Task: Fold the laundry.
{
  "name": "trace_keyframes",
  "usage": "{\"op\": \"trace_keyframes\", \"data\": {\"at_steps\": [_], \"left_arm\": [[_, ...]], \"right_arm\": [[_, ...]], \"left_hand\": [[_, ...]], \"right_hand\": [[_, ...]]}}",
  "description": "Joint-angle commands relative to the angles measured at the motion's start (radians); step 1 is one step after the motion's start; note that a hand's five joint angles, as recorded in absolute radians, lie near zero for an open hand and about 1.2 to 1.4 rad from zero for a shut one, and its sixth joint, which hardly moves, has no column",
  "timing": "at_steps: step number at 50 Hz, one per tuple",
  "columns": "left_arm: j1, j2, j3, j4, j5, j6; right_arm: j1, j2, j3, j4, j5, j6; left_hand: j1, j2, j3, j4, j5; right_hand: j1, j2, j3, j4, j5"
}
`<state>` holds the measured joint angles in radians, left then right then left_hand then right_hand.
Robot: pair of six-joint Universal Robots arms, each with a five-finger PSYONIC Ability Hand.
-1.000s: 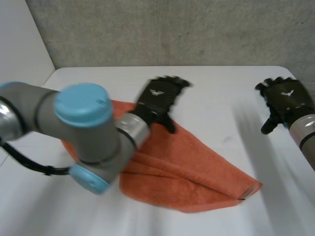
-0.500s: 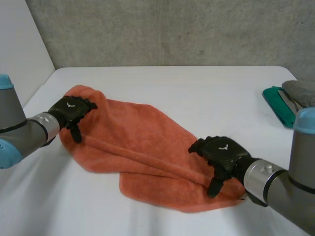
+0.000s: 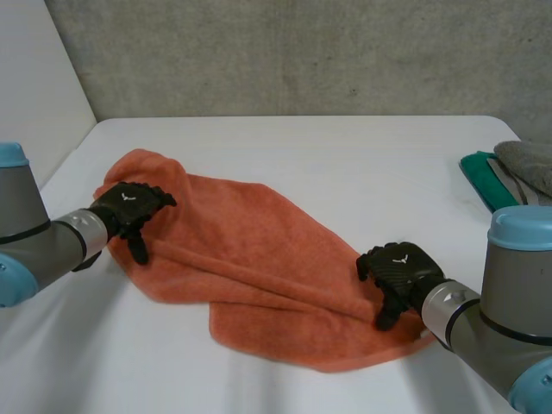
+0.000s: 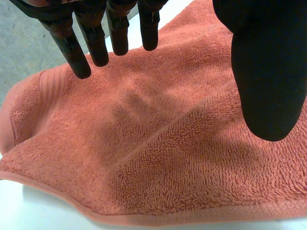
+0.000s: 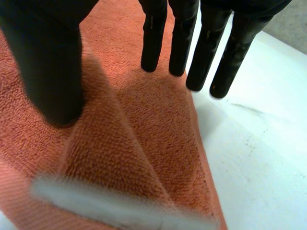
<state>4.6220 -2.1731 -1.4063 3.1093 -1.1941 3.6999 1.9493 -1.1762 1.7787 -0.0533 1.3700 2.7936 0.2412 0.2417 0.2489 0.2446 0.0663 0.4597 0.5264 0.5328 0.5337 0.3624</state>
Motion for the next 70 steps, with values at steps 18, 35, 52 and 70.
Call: {"op": "trace_keyframes", "data": {"at_steps": [18,35,52,70], "left_arm": [[0.004,0.071,-0.036,0.008,0.002,-0.047],[0.006,0.208,-0.191,0.080,0.001,-0.057],[0.015,0.202,-0.209,0.187,-0.007,-0.054],[0.126,0.001,-0.045,0.242,-0.005,-0.012]], "right_arm": [[-0.012,0.010,-0.039,-0.059,0.006,-0.015],[-0.072,0.406,-0.761,-0.088,0.162,-0.492],[-0.073,0.591,-1.026,-0.085,0.181,-0.495],[-0.079,0.105,-0.386,0.251,-0.018,0.015]], "left_hand": [[0.040,0.039,0.032,0.036,0.040],[0.016,0.016,0.009,0.013,0.017],[0.040,0.039,0.032,0.036,0.040],[0.066,0.066,0.059,0.063,0.067]], "right_hand": [[0.937,0.870,0.863,0.863,0.859],[0.937,0.870,0.863,0.863,0.859],[-0.285,-0.352,-0.358,-0.359,-0.362],[-0.146,-0.212,-0.219,-0.220,-0.223]]}}
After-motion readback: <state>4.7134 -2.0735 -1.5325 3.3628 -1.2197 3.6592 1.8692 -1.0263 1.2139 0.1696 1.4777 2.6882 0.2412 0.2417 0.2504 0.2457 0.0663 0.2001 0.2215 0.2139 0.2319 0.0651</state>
